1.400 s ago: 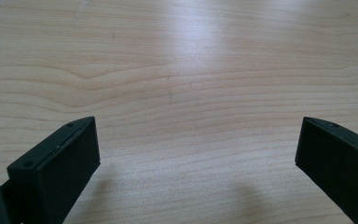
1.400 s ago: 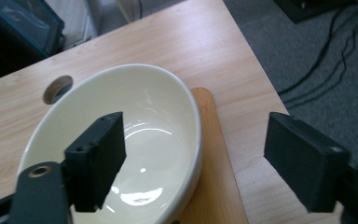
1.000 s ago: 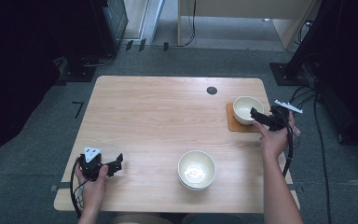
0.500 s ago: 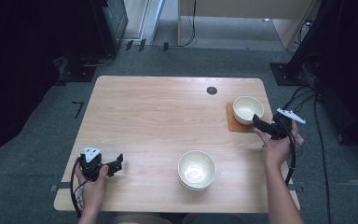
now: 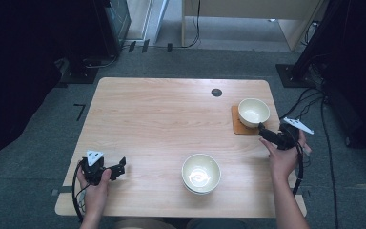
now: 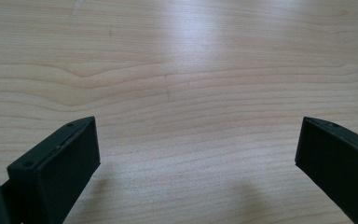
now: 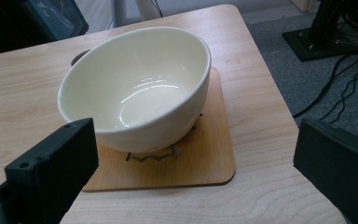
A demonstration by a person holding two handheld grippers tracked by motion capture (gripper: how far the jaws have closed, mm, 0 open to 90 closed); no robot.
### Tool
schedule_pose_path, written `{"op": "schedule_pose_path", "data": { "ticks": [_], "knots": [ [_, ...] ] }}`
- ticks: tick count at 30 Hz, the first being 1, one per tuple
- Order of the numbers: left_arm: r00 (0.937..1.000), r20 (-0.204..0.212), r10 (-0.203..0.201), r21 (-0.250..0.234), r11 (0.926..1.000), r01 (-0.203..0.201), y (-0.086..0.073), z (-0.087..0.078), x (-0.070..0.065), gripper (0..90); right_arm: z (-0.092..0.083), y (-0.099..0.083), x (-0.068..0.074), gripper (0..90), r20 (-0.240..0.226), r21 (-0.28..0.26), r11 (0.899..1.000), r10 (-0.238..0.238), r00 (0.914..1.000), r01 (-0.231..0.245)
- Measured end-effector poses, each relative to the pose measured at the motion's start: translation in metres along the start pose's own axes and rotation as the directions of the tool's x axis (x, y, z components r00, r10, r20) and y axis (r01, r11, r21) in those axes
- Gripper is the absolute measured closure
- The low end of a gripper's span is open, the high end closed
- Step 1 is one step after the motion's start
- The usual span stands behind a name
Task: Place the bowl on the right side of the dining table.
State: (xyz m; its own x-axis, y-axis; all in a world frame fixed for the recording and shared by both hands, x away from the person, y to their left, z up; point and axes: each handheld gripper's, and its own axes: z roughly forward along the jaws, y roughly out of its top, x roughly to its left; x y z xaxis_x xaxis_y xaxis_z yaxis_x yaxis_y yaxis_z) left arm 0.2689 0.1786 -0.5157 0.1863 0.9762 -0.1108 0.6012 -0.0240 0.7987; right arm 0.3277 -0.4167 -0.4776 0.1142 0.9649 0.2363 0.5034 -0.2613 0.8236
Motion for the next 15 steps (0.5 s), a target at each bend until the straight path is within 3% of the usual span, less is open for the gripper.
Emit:
{"op": "schedule_pose_path", "data": {
  "ticks": [15],
  "knots": [
    [1.0,-0.004,0.003,0.001,1.0,-0.003,0.0,0.0,0.0,0.0,-0.014,-0.02,-0.012,0.0,0.021,0.004,1.0,0.0,0.9998,0.0]
  ]
}}
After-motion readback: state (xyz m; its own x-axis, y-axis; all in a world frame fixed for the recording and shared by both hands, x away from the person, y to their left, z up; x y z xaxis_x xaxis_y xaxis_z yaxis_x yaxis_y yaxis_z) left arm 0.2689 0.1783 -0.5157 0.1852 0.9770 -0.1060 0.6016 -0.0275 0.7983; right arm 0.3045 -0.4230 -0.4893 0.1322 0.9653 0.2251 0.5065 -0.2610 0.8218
